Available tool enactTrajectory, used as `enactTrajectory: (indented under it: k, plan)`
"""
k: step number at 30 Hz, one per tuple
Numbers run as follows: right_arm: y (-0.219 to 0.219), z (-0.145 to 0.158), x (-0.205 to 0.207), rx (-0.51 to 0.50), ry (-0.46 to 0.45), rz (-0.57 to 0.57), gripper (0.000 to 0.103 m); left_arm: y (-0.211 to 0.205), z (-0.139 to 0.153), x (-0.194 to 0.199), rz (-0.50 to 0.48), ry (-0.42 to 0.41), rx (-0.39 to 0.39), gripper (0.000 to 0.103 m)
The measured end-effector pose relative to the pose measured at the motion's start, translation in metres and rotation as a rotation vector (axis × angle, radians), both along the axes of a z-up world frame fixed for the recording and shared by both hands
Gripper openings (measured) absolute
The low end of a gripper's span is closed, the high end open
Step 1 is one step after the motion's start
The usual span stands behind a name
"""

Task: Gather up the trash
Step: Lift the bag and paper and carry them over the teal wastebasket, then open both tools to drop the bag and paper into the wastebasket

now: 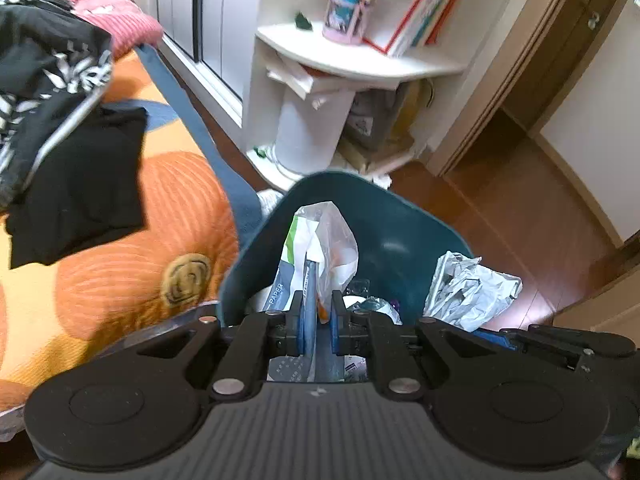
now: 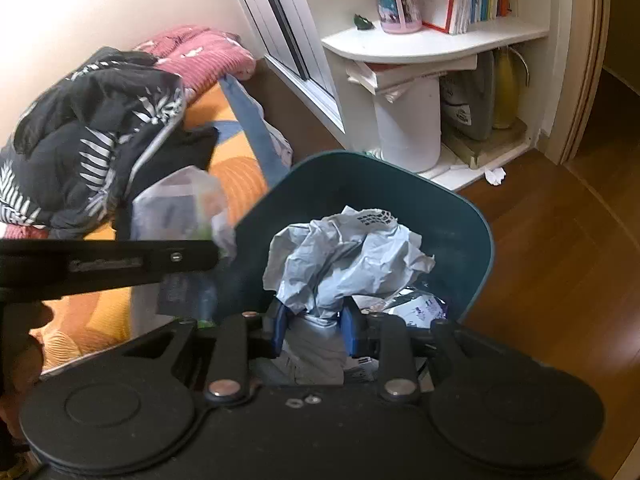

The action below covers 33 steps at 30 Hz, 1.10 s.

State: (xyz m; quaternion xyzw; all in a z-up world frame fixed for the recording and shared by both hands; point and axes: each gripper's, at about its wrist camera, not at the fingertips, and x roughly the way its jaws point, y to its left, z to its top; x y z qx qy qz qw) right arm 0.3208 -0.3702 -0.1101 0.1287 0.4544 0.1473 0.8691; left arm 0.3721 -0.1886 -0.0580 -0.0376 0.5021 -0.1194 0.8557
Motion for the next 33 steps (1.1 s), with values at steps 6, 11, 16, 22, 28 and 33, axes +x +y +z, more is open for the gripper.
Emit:
enactTrajectory:
  k: [6, 11, 16, 22, 28, 33]
  plan:
    - [-0.002, -0.023, 0.015, 0.022, 0.031, 0.019, 0.029, -0.018, -0.040, 0.022, -0.025, 0.065, 0.038, 0.011]
    - [0.003, -0.048, 0.027, 0.037, 0.093, 0.033, 0.032, -0.026, -0.071, 0.036, -0.037, 0.117, 0.060, 0.011]
    - [0.004, -0.067, 0.031, 0.023, 0.150, 0.017, 0.035, -0.029, -0.094, 0.041, -0.052, 0.163, 0.067, 0.012]
    - [0.013, -0.064, 0.029, -0.074, 0.126, 0.034, 0.056, -0.027, -0.105, 0.046, -0.033, 0.203, 0.070, 0.029]
    - [0.005, -0.058, 0.023, -0.062, 0.128, 0.021, 0.057, -0.022, -0.093, 0.038, -0.044, 0.184, 0.049, 0.029]
    - [-0.003, -0.039, 0.013, -0.035, 0.103, 0.008, 0.057, -0.013, -0.071, 0.022, -0.045, 0.154, 0.025, 0.029]
